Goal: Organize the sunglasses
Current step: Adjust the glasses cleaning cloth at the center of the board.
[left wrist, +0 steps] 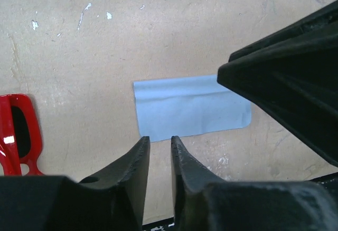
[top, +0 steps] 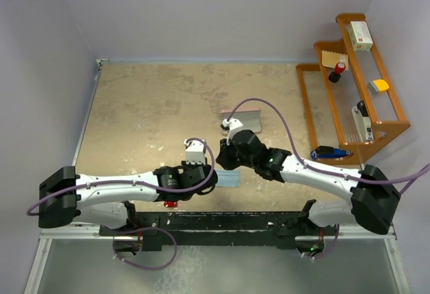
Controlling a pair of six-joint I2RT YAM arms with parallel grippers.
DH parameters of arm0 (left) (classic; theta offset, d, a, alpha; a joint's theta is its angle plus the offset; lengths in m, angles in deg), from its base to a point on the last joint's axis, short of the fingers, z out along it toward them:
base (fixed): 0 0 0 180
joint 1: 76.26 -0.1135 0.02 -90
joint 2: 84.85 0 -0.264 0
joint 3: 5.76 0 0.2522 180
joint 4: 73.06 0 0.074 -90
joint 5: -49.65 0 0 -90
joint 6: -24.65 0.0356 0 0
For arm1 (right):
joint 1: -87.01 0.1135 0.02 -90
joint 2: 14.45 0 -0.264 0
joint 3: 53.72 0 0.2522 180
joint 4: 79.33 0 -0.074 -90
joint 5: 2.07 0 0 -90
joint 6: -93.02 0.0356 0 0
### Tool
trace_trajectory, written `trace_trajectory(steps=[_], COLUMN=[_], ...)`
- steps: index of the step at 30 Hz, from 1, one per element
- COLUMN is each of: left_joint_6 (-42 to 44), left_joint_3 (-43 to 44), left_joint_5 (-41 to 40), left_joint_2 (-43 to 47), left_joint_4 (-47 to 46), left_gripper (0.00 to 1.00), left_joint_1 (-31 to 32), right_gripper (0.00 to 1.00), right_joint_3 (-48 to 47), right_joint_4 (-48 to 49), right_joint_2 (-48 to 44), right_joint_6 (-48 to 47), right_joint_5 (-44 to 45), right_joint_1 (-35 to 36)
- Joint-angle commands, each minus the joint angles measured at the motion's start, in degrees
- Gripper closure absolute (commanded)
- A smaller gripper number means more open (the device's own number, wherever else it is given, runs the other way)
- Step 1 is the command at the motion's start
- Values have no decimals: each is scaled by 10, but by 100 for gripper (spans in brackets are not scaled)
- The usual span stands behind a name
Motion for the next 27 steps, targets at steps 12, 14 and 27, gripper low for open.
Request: trace_trajectory(steps=[12,14,27], left_joint_6=[-21,-24,-31], left_joint_3=[12,15,68], left_joint_5=[67,69,46], left_joint_2=[-87,-102,-174], left_joint_4=[-22,-26,-3], left_gripper=[65,64,66], left_joint_1=[-11,-13,-17], right_gripper=[66,65,64], right_joint_3=[70,79,124], right_joint_4=[-92,-106,-144], right_joint_2=[-93,-110,-184], right_joint_6=[61,61,58], right_joint_5=[81,84,69], right_joint_1=[2,2,2])
